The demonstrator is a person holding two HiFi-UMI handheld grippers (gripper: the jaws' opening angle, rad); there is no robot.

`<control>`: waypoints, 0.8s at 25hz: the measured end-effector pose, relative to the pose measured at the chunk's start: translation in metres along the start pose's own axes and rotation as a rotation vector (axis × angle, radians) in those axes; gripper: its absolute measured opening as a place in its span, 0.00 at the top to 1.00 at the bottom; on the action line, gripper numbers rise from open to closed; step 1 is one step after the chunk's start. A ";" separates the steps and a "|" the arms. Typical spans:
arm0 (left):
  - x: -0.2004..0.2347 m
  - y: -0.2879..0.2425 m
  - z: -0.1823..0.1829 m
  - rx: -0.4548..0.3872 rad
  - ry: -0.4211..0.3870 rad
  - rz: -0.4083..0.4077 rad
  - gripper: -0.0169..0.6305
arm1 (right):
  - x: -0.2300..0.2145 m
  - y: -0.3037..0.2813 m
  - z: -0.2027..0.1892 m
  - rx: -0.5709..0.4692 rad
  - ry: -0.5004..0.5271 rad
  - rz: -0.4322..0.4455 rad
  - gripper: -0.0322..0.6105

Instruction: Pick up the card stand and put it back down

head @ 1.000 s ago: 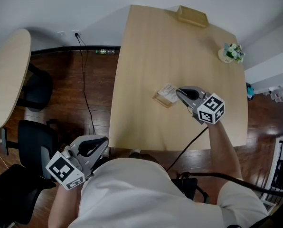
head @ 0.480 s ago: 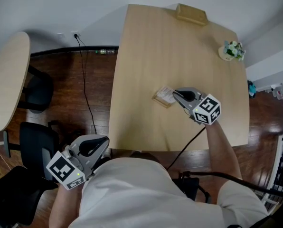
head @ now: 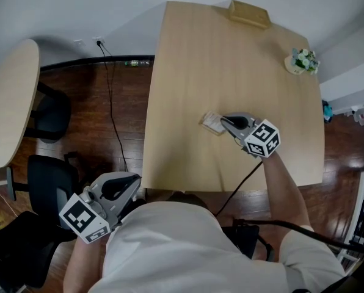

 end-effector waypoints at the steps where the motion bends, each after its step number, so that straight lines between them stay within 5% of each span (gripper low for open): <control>1: 0.001 0.001 0.000 0.001 0.000 0.000 0.97 | -0.001 -0.001 -0.002 -0.001 -0.006 -0.002 0.92; 13: 0.006 0.016 -0.007 0.004 0.006 -0.017 0.97 | -0.002 0.002 0.005 -0.034 -0.034 -0.023 0.86; 20: 0.014 0.026 -0.008 -0.010 -0.027 -0.067 0.97 | 0.008 0.035 0.037 -0.159 -0.001 -0.186 0.83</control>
Point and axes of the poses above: the fingertips, and each gripper's own axes: y backward along the fingers, x to its left, z out of its top, the point moved 3 cm from there along y, backward along the fingers, and after that the axes turned 14 degrees about -y, right-handed, at the moved point
